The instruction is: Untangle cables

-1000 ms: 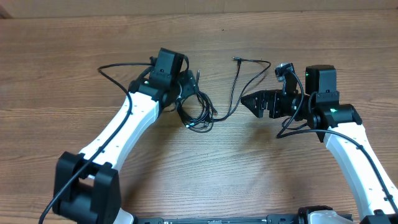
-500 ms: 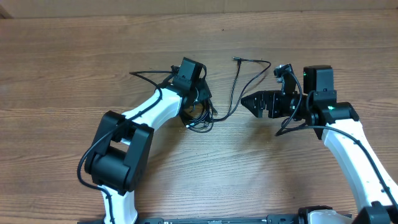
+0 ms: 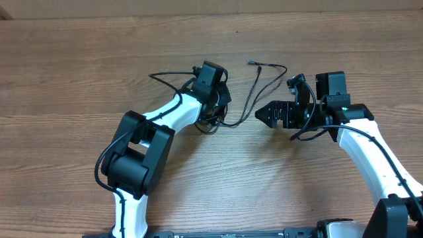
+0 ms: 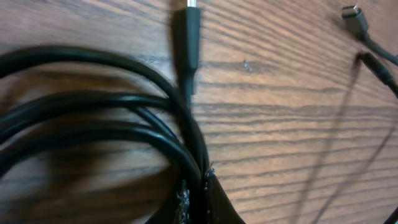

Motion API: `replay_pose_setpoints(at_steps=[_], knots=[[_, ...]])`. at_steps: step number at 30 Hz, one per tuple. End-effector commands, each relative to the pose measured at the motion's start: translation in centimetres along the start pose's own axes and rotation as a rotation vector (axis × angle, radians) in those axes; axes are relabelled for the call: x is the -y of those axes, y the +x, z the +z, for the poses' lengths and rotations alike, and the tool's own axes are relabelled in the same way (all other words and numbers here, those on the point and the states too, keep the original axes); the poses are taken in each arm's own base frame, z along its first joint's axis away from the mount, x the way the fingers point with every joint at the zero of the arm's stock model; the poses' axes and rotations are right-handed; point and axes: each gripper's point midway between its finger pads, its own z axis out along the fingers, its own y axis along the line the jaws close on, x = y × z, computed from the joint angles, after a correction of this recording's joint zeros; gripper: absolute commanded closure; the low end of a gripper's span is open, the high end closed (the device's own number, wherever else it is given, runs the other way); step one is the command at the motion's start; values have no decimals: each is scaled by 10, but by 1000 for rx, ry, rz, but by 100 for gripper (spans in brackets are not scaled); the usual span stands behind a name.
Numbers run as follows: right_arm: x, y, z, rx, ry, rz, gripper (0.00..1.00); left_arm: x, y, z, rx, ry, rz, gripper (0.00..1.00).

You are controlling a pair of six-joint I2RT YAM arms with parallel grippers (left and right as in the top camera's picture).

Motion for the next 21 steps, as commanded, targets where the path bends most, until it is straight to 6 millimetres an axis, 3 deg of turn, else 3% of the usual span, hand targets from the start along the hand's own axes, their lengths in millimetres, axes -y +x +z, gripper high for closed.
replay_pose_setpoints(at_steps=[1,6,9,11,16,21], knots=[[-9,-3,-1,-3,-37,88,0,5,-24,-37,49,16,28,96],[-23,0,1,-29,-99,220,0,22,-53,-101,140,64,18,96],[-12,5,10,-26,-6,327,0,26,-61,-127,186,68,14,96],[0,11,19,-19,94,453,0,26,-61,-131,186,62,14,96],[12,10,44,58,296,392,0,16,-52,-129,149,22,6,96],[23,15,54,120,416,531,0,9,-44,-128,116,-6,4,96]])
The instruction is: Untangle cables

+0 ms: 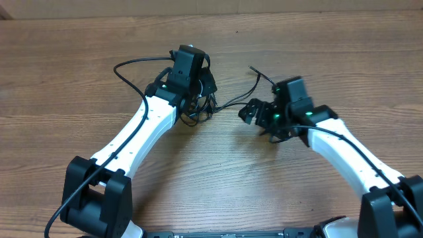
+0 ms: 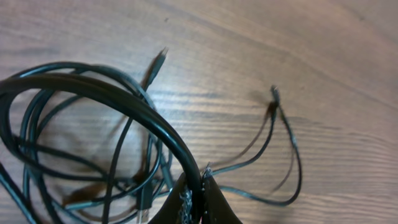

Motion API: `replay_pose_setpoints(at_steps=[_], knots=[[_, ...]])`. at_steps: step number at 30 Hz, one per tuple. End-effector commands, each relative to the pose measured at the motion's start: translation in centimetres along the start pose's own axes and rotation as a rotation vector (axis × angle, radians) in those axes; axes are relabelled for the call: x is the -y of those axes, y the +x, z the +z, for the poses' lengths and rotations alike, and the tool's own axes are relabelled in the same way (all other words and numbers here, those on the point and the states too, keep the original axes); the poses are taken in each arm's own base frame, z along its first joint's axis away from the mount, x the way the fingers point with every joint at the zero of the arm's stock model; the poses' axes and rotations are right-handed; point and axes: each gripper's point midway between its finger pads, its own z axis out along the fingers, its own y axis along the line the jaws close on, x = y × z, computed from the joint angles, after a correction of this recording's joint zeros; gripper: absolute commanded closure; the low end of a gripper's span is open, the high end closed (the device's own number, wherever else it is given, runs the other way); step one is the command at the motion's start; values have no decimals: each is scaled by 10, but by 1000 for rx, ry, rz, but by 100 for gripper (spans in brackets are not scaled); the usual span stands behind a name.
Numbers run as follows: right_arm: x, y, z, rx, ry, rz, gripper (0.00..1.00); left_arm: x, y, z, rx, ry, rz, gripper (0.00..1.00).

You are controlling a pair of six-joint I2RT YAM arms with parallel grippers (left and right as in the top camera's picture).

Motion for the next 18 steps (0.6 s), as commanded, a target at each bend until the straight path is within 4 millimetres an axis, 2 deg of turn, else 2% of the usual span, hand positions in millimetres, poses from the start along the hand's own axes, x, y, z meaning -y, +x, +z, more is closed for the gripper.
replay_pose_setpoints(at_steps=[1,4,5,7,8,9,10,12,14,18], knots=[[25,-13,6,112,138,183,0,-4,1,-1,-2,-20,11,96],[27,-20,6,151,147,228,0,-4,-3,-5,0,-9,2,96],[25,-23,6,164,140,225,0,-4,-4,-6,0,-4,0,93],[20,-28,6,182,117,212,0,-6,-5,-8,3,-11,-2,62],[15,-34,6,200,96,189,0,-11,-6,-8,11,-32,0,43],[10,-38,6,215,81,146,0,-17,-7,-8,19,-60,-1,29],[6,-43,5,232,68,87,0,-24,-7,-8,25,-94,-2,22],[1,-55,4,281,66,-12,0,-34,-6,-9,23,-141,-3,0],[6,-64,6,325,94,-10,0,-38,-5,-10,18,-159,-4,0],[11,-69,33,324,100,-7,0,-47,-11,-11,35,-182,-22,0]])
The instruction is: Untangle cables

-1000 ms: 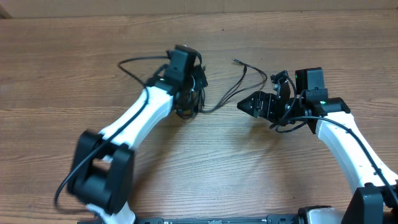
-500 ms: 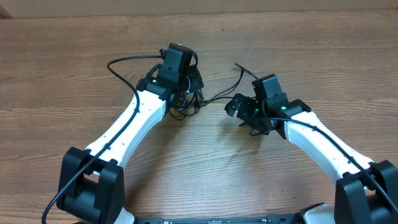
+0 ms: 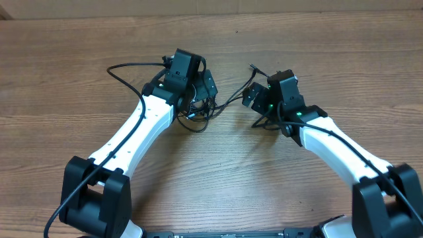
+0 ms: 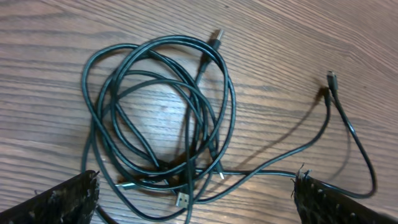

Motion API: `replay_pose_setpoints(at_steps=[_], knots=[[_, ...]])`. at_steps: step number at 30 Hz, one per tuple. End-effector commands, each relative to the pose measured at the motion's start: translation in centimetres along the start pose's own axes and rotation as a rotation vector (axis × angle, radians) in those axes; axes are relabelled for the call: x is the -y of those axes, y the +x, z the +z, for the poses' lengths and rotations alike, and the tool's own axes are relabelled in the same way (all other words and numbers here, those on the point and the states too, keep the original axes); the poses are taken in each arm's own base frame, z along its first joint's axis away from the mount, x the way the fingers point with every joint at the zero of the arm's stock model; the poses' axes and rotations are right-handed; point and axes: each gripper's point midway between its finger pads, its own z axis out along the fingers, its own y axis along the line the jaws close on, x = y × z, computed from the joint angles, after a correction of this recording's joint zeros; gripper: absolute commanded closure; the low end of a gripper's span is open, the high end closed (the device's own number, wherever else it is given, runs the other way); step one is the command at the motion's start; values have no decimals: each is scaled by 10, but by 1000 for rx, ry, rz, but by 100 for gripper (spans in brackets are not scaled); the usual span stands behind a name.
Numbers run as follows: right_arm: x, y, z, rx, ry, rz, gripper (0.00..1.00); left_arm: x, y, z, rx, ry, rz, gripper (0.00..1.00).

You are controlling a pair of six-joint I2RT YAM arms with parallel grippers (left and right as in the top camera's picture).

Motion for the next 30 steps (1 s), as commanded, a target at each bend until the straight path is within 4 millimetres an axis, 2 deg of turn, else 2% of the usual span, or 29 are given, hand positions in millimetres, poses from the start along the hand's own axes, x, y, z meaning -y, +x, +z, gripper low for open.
replay_pose_setpoints(at_steps=[1,3,9,11,14,17,19,20,22,24,27,30], knots=[[16,6,30,0,55,-34,0,-13,-17,-7,51,-31,-22,0],[6,13,46,-29,-6,-36,0,-22,-21,-7,48,-45,-40,0],[-22,20,63,-22,-120,8,0,-46,-15,-7,-4,-107,-67,0],[-25,24,70,-23,-130,-1,4,-48,-13,-7,-12,-114,-64,0],[-27,32,85,-25,-147,-12,18,-52,-12,-8,-12,-132,-62,0],[-32,37,97,-28,-190,-17,21,-53,-12,-8,-11,-141,-62,0],[-37,37,102,-27,-229,-20,29,-55,-10,-8,-19,-149,-61,0],[-40,39,104,-30,-250,-22,48,-57,-9,-9,-23,-156,-60,0],[-43,44,105,-57,-273,-30,77,-58,-7,-9,-30,-161,-60,0],[-50,54,102,-101,-321,-112,96,-59,-5,-9,-38,-168,-59,0],[-61,71,91,-208,-424,-178,96,-61,-3,-10,-47,-174,-57,0],[-75,72,66,-275,-543,-241,96,-61,-2,-10,-51,-175,-46,0]])
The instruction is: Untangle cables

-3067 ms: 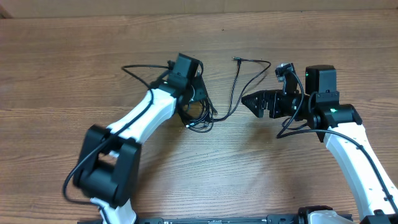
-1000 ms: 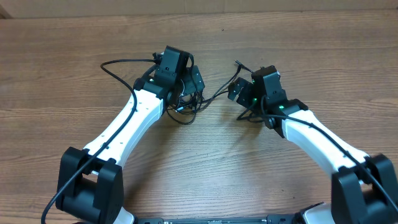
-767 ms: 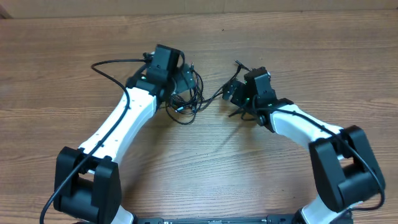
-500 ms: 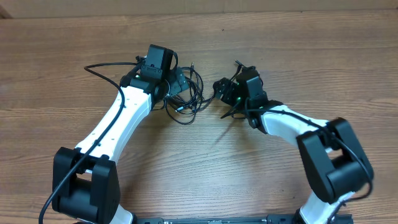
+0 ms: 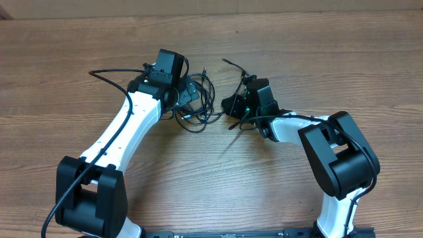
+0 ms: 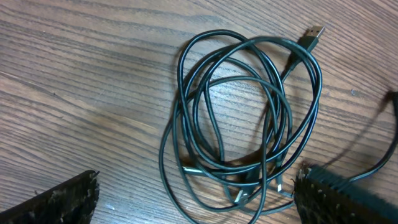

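Observation:
A dark cable coil (image 6: 249, 118) lies on the wooden table, its USB plug (image 6: 316, 31) pointing to the far right. My left gripper (image 6: 198, 177) hovers over the coil's near loops, jaws wide open and holding nothing. In the overhead view the left gripper (image 5: 190, 92) sits at the coil (image 5: 201, 109). My right gripper (image 5: 232, 104) stands just right of the coil, shut on a thin cable (image 5: 231, 65) that sticks up and back from it. Another stretch hangs towards the table in front.
Bare wooden table (image 5: 344, 53) lies all round. A black lead (image 5: 112, 73) belonging to the left arm arcs off to the left. The right arm's links (image 5: 330, 152) fold tightly at the right.
My left gripper, still open, has shifted left, so the coil now sits further right in its view. My right gripper has moved left towards the coil, and the thin cable's end moved with it.
My left gripper was shut on a strand of the coil low on the table, then held it lifted. By the third moment it was open with the coil lying below. My right gripper came from the right to the thin cable and now holds it beside the coil.

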Motion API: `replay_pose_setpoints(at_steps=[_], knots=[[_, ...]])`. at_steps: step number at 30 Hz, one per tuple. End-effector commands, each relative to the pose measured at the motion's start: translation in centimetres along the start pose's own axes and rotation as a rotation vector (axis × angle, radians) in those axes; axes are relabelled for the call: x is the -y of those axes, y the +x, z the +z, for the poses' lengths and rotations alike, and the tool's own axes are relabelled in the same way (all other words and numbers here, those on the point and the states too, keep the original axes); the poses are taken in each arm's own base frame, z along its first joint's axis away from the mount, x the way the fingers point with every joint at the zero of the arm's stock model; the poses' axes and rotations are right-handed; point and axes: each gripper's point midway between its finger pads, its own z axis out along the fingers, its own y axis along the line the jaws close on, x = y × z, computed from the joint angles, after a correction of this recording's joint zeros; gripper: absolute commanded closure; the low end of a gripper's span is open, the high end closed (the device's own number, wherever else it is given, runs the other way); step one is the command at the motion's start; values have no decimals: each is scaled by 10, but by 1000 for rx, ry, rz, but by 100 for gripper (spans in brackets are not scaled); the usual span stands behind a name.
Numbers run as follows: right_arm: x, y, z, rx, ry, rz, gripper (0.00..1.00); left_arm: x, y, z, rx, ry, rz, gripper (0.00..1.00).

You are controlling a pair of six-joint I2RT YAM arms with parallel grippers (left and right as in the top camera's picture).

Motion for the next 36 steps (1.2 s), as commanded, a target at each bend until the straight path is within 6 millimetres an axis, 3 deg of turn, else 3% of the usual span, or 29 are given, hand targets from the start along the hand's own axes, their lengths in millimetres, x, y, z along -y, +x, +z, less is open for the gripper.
replay_pose_setpoints(at_steps=[1,6,12,15,18,24,28,34,36], knots=[[-40,6,-28,-108,-199,-136,96,0,-3,-7,17,1,20,0],[-71,0,-77,-101,-219,-251,96,0,2,-7,-9,7,24,0],[-120,-14,-155,6,-251,-336,96,7,10,-7,-53,51,24,0],[-134,-19,-186,73,-243,-358,96,25,27,-11,-152,159,24,0],[-148,-21,-208,119,-273,-387,96,31,48,-16,-258,206,22,0],[-162,-24,-230,169,-304,-417,96,39,82,-24,-399,257,32,0],[-165,-23,-235,175,-312,-417,96,61,102,-31,-449,332,79,0],[-175,-21,-252,204,-340,-436,96,89,113,-33,-403,347,63,13],[-178,-20,-260,218,-349,-444,96,88,114,-27,-359,279,-5,31]])
